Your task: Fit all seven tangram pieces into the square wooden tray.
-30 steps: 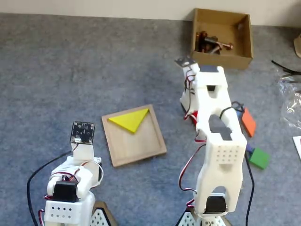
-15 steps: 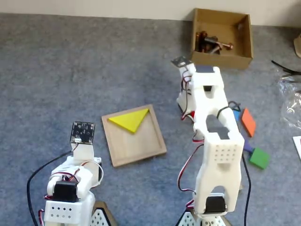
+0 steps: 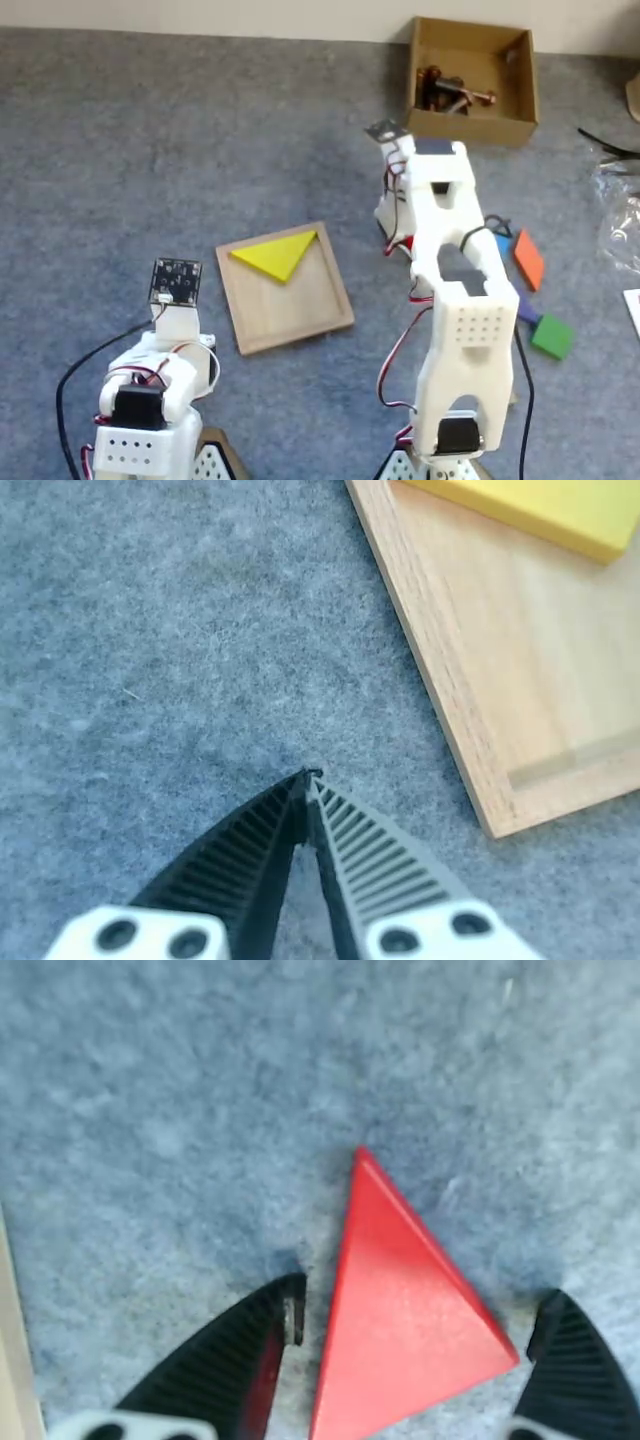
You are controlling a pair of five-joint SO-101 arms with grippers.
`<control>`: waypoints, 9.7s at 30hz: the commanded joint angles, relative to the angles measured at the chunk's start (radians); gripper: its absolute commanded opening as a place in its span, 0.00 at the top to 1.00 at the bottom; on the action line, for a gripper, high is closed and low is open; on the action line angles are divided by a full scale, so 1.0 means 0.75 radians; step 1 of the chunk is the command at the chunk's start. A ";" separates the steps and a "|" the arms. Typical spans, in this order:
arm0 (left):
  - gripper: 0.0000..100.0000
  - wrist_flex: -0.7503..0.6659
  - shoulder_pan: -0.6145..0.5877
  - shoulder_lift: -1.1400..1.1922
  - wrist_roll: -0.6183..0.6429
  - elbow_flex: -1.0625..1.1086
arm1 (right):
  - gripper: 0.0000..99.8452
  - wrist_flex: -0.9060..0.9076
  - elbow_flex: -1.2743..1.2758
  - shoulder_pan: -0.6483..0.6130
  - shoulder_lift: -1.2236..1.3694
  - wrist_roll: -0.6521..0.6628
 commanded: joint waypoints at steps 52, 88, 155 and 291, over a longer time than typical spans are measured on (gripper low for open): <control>0.99 -0.002 0.019 -0.009 0.010 0.026 | 0.72 -0.009 -0.007 -0.019 0.001 -0.098; 0.99 -0.002 0.019 -0.009 0.010 0.026 | 0.72 0.052 -0.007 0.032 -0.071 -0.162; 0.99 -0.002 0.019 -0.009 0.010 0.026 | 0.68 0.091 -0.007 0.011 -0.140 -0.293; 0.99 -0.002 0.019 -0.009 0.010 0.026 | 0.57 0.394 -0.130 -0.054 -0.060 -0.651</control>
